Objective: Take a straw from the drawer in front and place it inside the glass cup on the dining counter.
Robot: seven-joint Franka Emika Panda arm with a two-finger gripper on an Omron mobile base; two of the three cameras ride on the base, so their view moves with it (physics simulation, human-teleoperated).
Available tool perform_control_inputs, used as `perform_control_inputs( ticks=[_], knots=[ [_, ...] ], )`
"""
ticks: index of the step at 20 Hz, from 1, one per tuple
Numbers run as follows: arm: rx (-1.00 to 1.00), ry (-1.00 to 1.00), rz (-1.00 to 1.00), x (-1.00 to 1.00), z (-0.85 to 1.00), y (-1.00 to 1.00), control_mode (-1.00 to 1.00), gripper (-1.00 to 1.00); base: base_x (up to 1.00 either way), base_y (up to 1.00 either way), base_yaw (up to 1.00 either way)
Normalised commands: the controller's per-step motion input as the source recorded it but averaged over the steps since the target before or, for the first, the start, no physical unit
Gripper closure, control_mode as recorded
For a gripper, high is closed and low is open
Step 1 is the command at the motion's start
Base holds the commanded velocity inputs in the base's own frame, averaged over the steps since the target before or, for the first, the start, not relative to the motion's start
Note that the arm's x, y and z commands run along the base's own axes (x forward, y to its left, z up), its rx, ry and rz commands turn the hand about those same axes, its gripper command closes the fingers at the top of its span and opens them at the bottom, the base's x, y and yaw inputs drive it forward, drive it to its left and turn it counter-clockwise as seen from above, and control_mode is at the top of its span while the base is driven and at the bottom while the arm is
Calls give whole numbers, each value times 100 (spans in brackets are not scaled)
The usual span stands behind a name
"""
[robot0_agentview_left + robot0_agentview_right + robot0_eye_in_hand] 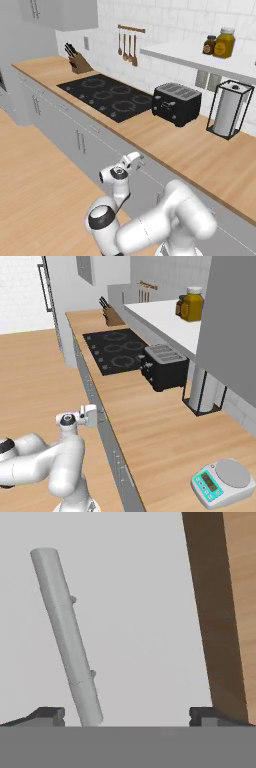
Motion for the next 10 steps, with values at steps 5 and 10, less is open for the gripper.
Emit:
perform_control_inputs(
  ticks=[5,10],
  knots=[
    [0,4,3,34,-35,0,-100,-100,0,0,0],
    [0,0,3,39,-33,0,-100,-100,0,0,0]
  ],
)
